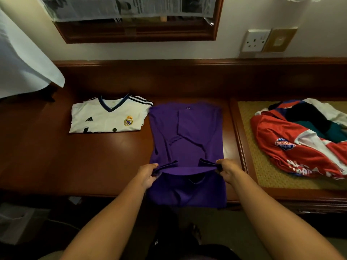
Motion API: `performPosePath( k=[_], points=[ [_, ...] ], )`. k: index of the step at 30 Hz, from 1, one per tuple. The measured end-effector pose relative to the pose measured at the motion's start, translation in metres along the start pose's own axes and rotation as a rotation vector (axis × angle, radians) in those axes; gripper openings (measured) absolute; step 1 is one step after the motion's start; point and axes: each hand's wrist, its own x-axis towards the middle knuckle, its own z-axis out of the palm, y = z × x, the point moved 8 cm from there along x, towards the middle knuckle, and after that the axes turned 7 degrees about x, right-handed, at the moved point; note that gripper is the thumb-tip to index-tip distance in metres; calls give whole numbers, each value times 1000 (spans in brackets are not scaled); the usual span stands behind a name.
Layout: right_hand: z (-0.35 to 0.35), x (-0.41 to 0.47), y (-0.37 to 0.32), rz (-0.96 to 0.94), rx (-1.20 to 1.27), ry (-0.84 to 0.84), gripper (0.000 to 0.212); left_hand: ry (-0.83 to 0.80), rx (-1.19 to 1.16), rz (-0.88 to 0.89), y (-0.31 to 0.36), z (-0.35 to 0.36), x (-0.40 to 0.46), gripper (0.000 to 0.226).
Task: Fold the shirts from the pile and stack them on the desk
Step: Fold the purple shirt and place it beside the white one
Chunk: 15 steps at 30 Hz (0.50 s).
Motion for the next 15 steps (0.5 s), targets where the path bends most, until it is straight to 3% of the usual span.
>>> performPosePath(
  k=[2,5,10,15],
  points=[
    [3,11,-3,-23,-16,30,6,-50,43,19,5,6,12,11],
    [-4,13,-5,-121,-156,117,27,15,461,204,13,1,31,33],
    [10,8,-4,-503,-846,70,49,121,1144,624,12,12,28,56],
    [48,17,4,-681,-1316,-9,58,180,1433,698,22,24,35,62]
  ],
)
